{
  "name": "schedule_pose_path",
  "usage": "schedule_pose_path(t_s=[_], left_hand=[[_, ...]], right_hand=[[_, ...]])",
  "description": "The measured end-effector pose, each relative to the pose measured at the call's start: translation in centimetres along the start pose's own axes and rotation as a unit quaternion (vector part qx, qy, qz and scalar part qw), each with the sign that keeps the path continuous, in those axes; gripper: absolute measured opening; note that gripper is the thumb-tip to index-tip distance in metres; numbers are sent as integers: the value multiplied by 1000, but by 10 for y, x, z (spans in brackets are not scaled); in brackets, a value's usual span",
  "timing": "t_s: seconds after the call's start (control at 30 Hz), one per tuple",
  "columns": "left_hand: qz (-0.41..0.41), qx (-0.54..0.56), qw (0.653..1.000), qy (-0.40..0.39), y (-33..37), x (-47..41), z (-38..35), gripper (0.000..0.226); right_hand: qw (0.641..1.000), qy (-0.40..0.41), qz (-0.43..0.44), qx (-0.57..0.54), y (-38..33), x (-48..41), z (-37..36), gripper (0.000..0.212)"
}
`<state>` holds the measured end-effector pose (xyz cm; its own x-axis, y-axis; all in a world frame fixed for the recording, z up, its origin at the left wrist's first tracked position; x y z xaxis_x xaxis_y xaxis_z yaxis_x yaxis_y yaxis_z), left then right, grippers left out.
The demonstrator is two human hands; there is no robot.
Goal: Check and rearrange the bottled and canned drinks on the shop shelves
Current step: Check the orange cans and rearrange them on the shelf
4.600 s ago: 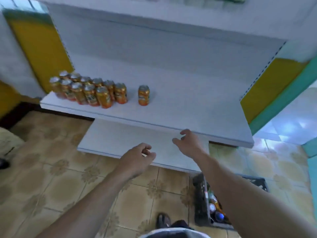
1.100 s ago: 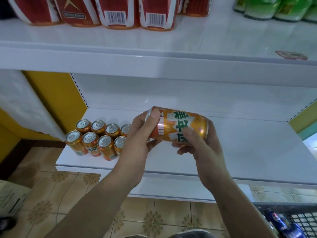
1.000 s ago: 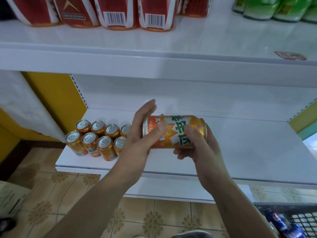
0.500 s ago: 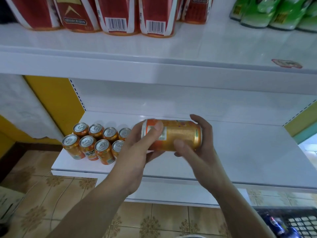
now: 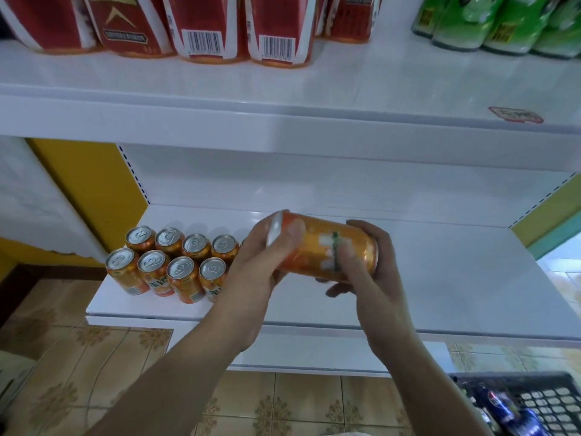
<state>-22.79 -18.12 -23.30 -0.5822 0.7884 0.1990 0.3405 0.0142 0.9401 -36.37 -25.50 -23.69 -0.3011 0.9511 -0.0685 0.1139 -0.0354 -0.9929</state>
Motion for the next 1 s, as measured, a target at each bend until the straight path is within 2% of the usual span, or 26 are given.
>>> schedule_pose_path(t_s=[0.1,0.17,0.23,0.27,0.37,0.43,0.5,0.6,0.7,0.77,0.83,1.0], left_hand=[[-52,-13,998,-26,5,1,-2,55],[-28,10,1000,1,3,-1,1,54],[-3,23,1000,21,-1,-2,5,63],[2,14,1000,24,-3,-3,6,66],[-25,-20,1000,-1,0,-2,0,67],[-59,4,998,-5,5,-3,-3,62],[-66,32,997,28,7,-3,-2,58],[-80,-19,995,63,8,3,-8,67],[-99,-36,994,-34,6,8,-30,60],[-92,-11,992,-91,2,12,-40,52],[-96,7,989,-115,-1,15,-47,49],[-98,0,986,-133,-12,24,-73,52]], right_hand=[[998,6,-59,-7,8,0,-2,41],[1000,-15,-21,10,4,3,-6,47],[999,-34,31,28,2,5,-7,61],[999,-30,36,25,2,6,-6,59],[1000,7,-24,-7,9,2,0,39],[997,5,-72,-4,17,3,-3,44],[995,5,-99,-23,21,6,-8,47],[992,46,-94,-76,27,9,-4,52],[961,95,-197,-170,46,11,1,64],[940,97,-259,-200,55,11,4,58],[937,78,-278,-197,55,10,9,55],[931,62,-283,-221,52,12,26,69]])
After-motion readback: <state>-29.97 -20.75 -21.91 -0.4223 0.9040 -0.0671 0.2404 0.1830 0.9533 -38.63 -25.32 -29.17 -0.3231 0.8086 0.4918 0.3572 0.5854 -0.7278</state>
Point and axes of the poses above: each hand's wrist, its own x-axis away from the middle knuckle, its own z-axis out of the back of the hand, y = z × x, the point moved 9 cm from there along -x, towards the middle knuckle, and after that the axes turned 10 degrees about y, right-handed, at the moved point
